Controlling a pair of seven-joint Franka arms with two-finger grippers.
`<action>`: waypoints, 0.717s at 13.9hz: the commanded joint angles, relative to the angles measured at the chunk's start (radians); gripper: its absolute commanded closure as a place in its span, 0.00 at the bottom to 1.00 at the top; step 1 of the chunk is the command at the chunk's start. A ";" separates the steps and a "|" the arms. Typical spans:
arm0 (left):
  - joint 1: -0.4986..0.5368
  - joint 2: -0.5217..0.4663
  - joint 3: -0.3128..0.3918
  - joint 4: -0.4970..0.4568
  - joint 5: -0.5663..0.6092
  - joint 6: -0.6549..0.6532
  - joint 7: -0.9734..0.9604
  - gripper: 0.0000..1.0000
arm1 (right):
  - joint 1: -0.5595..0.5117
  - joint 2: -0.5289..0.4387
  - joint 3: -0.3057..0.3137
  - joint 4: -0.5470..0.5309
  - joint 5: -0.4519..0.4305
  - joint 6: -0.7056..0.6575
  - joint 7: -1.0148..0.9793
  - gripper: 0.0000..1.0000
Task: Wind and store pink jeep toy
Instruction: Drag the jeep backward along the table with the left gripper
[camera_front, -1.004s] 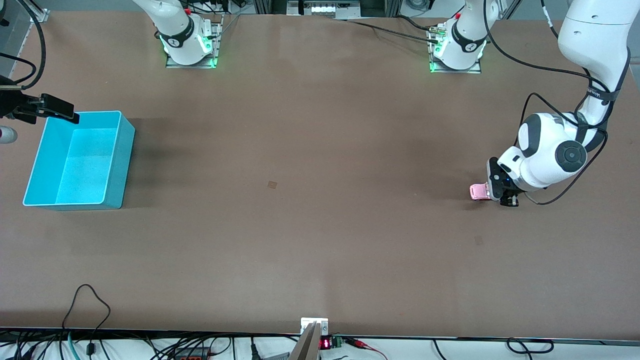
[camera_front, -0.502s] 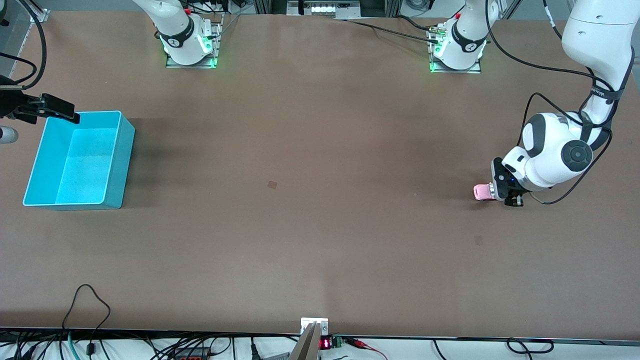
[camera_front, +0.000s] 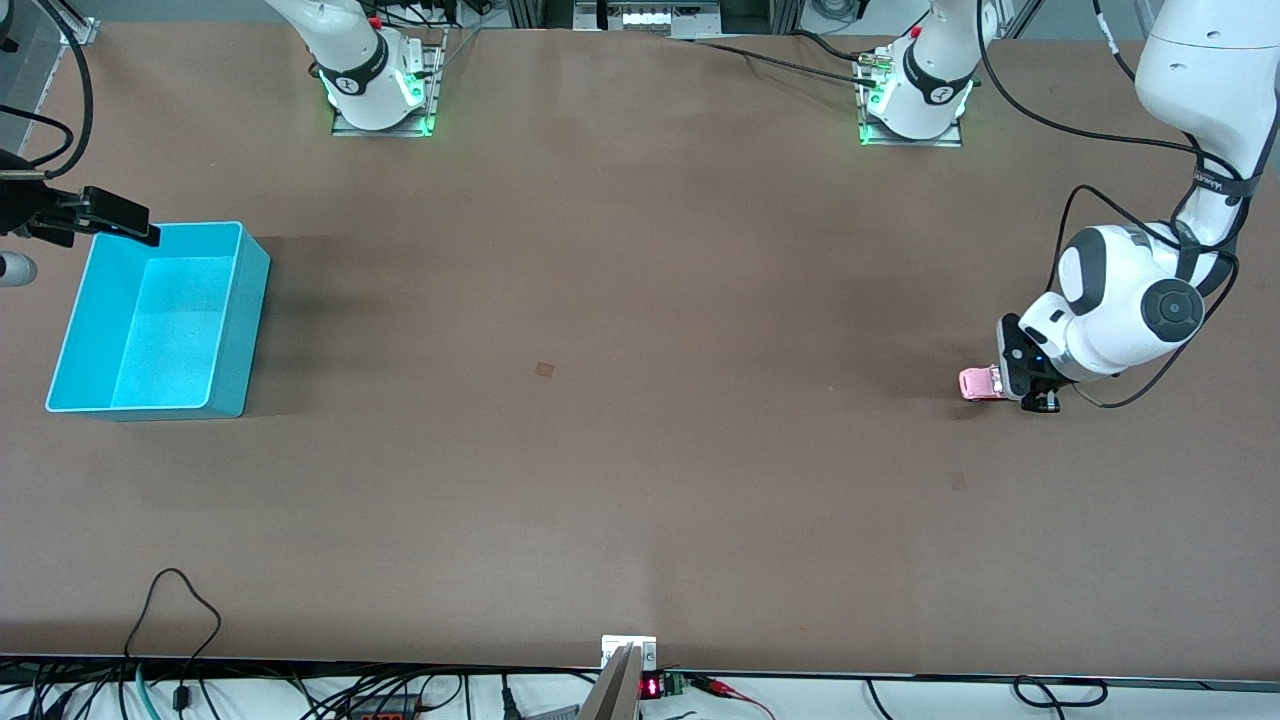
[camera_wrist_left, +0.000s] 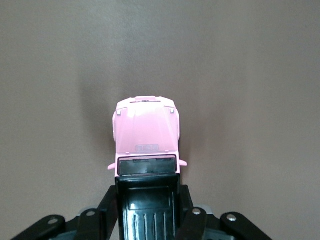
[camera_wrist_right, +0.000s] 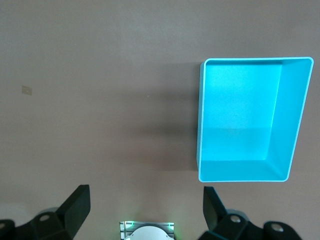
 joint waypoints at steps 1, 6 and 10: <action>0.041 0.094 -0.009 0.040 0.027 0.028 0.077 0.86 | -0.008 -0.008 0.010 -0.001 -0.015 -0.015 -0.009 0.00; 0.088 0.113 -0.009 0.059 0.027 0.028 0.116 0.86 | -0.005 -0.008 0.012 -0.001 -0.015 -0.015 -0.011 0.00; 0.130 0.151 -0.010 0.085 0.041 0.028 0.123 0.86 | -0.001 -0.008 0.016 -0.001 -0.015 -0.015 -0.008 0.00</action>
